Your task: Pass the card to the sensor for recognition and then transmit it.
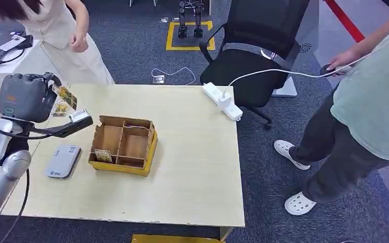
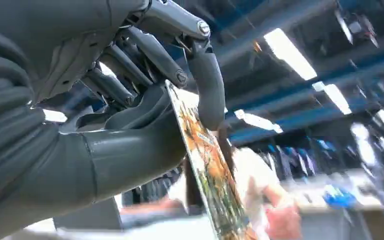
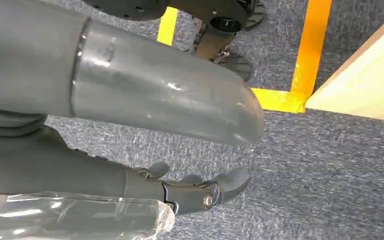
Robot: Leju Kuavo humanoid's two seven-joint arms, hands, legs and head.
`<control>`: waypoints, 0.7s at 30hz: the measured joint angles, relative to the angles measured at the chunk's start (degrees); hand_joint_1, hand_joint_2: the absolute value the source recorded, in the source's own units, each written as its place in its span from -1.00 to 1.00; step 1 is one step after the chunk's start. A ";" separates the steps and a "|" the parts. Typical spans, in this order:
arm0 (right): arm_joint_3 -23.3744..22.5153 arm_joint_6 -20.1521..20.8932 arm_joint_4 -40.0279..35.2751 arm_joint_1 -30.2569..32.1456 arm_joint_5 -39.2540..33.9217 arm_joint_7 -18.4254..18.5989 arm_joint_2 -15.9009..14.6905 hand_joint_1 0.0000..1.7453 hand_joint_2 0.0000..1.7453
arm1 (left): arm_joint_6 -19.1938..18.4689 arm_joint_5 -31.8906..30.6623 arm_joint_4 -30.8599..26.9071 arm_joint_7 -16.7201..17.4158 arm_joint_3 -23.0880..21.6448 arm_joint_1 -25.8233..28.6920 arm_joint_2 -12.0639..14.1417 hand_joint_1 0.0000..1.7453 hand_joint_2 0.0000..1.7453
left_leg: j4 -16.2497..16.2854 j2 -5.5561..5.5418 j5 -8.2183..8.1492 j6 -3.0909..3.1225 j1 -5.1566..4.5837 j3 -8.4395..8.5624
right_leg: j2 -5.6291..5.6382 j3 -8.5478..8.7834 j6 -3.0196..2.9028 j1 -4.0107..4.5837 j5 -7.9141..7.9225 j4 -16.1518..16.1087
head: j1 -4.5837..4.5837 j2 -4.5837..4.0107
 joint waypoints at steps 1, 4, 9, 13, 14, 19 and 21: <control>0.00 0.04 0.00 -0.26 0.00 -0.02 0.07 -1.00 -1.00 | 1.51 -0.83 1.27 0.35 -0.02 -1.05 -0.29 1.00 1.00 | 0.00 0.00 0.00 0.00 0.00 0.02 | 0.00 0.00 0.00 0.00 0.01 0.00 | 0.00 0.00; 0.20 -0.02 0.00 -0.84 -0.02 -0.09 0.20 -1.00 -1.00 | 6.05 -4.45 4.69 1.80 -0.02 -3.52 -1.28 1.00 1.00 | 0.01 0.01 0.03 0.03 0.00 0.04 | 0.01 0.00 -0.01 0.00 0.01 0.01 | 0.00 0.00; 1.51 -0.79 0.02 -1.70 -0.83 -0.20 0.22 -1.00 -1.00 | 10.68 -11.68 11.87 5.25 -0.02 -8.67 -2.94 1.00 1.00 | 0.01 0.01 0.07 0.02 0.01 0.03 | 0.01 0.00 -0.02 0.00 0.02 0.02 | 0.00 0.00; 2.82 -1.18 0.13 -2.24 -1.92 -0.28 0.22 -1.00 -1.00 | 11.69 -15.31 18.42 6.56 -0.07 -13.42 -3.90 1.00 1.00 | 0.01 0.03 0.08 0.01 0.01 0.03 | 0.03 0.00 -0.03 0.01 0.03 0.03 | -0.02 0.00; 3.10 -1.40 0.13 -2.28 -2.38 -0.35 0.22 -1.00 -1.00 | 12.23 -16.03 19.89 6.89 -0.07 -14.46 -4.07 1.00 1.00 | 0.01 0.03 0.08 0.01 0.01 0.03 | 0.03 0.00 -0.03 0.01 0.03 0.03 | -0.02 0.00; 4.52 -2.14 0.13 -2.26 -3.98 -0.52 0.22 -1.00 -1.00 | 12.76 -16.57 26.13 8.27 0.11 -17.63 -4.14 1.00 1.00 | 0.00 0.03 0.08 0.01 0.01 0.02 | 0.03 0.00 -0.03 0.00 0.02 0.03 | -0.02 0.00; 4.88 -2.27 0.18 -2.26 -4.31 -0.52 0.22 -1.00 -1.00 | 12.80 -16.44 27.27 8.33 0.11 -17.99 -4.14 1.00 1.00 | 0.00 0.03 0.08 0.01 0.01 0.02 | 0.03 0.00 -0.03 0.00 0.02 0.03 | -0.04 0.00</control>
